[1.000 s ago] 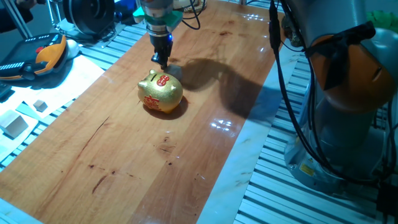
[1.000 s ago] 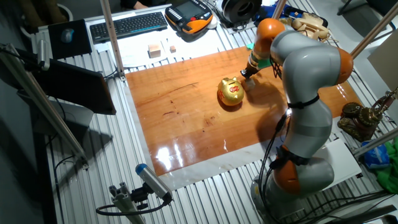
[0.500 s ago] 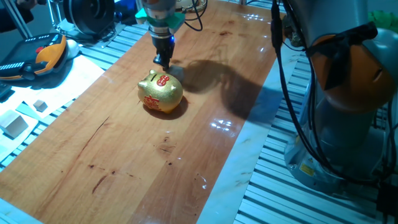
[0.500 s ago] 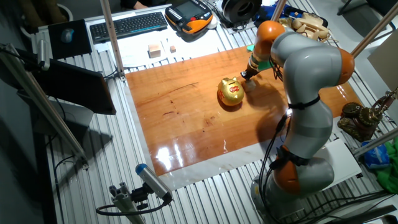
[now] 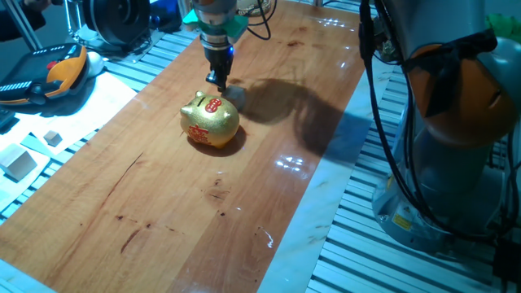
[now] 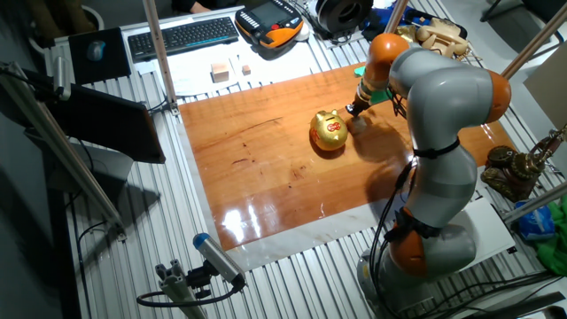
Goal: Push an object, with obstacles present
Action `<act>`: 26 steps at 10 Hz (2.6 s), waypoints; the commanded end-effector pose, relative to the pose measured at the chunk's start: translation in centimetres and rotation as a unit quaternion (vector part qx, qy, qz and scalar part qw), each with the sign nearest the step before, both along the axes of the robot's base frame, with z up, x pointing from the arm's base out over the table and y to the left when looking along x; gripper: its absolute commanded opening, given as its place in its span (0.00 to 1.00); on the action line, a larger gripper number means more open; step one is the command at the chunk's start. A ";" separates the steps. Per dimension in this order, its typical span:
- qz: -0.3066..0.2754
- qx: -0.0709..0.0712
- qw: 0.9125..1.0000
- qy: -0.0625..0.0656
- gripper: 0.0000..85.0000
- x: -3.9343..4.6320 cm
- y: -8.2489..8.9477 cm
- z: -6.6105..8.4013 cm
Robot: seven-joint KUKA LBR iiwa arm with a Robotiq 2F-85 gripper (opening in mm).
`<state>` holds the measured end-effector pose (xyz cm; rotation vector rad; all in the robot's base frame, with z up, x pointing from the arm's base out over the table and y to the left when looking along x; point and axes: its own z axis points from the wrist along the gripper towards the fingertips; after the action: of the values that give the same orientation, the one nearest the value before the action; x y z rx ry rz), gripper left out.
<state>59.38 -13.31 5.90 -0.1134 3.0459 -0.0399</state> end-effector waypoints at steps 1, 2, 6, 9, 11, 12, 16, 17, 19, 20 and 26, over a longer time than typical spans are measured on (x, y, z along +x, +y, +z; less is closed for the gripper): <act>-0.002 -0.001 1.000 0.000 0.00 -0.07 0.1 0.0; -0.004 0.000 1.000 0.000 0.00 -0.06 0.3 0.0; -0.009 0.000 1.000 0.000 0.00 0.04 0.8 -0.1; -0.013 0.005 1.000 0.003 0.00 0.73 0.9 1.2; -0.014 0.006 1.000 0.006 0.00 1.40 1.2 2.9; -0.020 0.003 1.000 0.002 0.00 1.52 1.9 4.0; -0.026 -0.001 1.000 0.005 0.00 1.29 3.1 9.4; -0.025 0.005 1.000 0.000 0.00 1.00 3.3 10.0; -0.025 0.012 1.000 -0.006 0.00 0.27 3.7 10.5; -0.029 0.010 1.000 -0.005 0.00 0.06 4.4 11.0; -0.043 0.014 0.999 0.009 0.00 -0.04 6.0 11.6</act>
<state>59.37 -7.33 17.50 0.0173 3.0674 -0.0020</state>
